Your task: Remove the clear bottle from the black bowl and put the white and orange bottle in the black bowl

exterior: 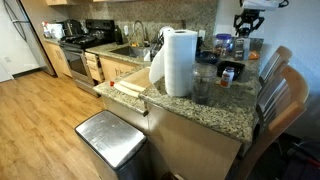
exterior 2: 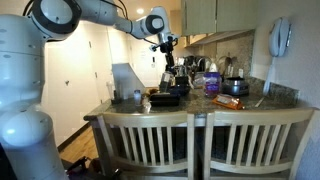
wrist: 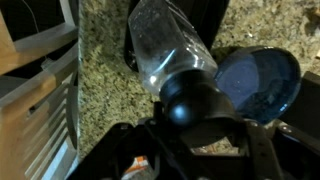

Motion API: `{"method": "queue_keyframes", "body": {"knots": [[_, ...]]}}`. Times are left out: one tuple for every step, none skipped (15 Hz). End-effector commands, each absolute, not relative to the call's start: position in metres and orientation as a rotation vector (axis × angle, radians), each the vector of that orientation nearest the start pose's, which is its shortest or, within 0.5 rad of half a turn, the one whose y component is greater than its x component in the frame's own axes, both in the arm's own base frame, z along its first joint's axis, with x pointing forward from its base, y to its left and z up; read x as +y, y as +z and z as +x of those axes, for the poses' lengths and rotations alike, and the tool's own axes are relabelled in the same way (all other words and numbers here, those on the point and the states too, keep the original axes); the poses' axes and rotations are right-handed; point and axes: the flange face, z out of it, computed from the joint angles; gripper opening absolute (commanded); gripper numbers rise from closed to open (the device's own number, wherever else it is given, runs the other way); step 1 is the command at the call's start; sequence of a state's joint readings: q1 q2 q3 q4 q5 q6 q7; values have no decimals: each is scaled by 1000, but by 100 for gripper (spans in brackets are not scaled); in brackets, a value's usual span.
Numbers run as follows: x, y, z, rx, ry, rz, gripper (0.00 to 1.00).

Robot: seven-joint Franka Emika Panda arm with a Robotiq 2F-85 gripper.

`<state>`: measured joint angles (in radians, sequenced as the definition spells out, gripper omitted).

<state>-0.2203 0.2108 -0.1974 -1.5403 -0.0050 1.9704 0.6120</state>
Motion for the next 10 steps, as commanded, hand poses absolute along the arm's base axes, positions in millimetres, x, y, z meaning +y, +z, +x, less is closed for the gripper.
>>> {"method": "queue_keyframes", "body": {"knots": [[-246, 482, 560, 1508, -155, -2715, 34], [-241, 457, 556, 1505, -91, -2705, 34], [-236, 432, 554, 1521, -59, -2708, 34], [-233, 416, 554, 1548, -51, -2710, 34], [-231, 402, 553, 1557, -51, -2704, 34], [-228, 389, 553, 1563, -37, -2703, 34], [-225, 379, 553, 1573, -42, -2705, 34], [-223, 370, 553, 1583, -43, -2709, 34], [-221, 364, 553, 1594, -46, -2715, 34], [-218, 360, 554, 1601, -52, -2718, 34]]}}
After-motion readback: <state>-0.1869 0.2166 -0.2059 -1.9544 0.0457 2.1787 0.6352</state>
